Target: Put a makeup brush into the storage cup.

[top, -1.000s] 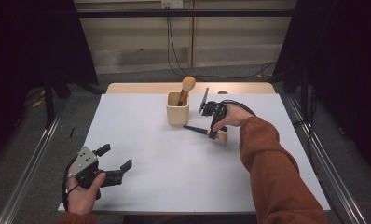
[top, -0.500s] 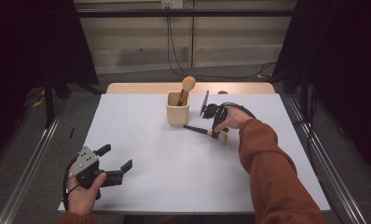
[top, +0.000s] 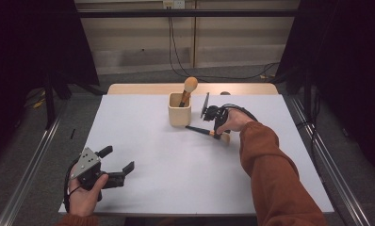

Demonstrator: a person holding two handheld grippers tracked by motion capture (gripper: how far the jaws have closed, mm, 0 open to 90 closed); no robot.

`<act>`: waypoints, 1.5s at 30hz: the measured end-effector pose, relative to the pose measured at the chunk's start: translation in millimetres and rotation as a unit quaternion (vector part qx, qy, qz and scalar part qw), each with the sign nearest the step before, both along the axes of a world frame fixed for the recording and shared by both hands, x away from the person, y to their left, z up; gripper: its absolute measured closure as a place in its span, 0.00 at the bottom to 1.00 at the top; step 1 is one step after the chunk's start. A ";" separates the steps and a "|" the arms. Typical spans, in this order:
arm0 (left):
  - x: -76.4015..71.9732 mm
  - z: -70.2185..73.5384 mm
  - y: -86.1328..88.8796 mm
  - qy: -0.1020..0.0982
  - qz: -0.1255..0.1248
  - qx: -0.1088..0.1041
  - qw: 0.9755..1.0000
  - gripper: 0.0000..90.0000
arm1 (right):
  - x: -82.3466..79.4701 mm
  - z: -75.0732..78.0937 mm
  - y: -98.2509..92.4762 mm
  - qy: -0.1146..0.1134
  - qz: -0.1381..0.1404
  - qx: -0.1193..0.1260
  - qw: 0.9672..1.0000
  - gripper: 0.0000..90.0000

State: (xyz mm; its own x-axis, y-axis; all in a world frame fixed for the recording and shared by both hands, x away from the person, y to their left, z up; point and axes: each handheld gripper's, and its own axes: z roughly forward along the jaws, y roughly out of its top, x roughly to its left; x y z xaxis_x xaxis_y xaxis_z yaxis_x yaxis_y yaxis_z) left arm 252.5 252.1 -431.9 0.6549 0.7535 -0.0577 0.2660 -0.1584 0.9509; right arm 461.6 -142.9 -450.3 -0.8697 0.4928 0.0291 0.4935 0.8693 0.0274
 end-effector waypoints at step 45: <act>-0.6 0.8 -0.2 -0.002 0.004 0.000 1.000 0.03 | -24.1 30.3 -52.2 -0.068 -0.088 0.084 0.990 0.82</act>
State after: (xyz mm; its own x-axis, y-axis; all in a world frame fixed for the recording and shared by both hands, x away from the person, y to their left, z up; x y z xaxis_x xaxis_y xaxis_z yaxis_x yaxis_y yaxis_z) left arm 251.9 251.9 -431.1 0.6490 0.7587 -0.0552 0.2628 -0.1554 0.9523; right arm 437.5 -195.1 -420.1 -0.7720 0.6355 0.0121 0.6190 0.7473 0.2416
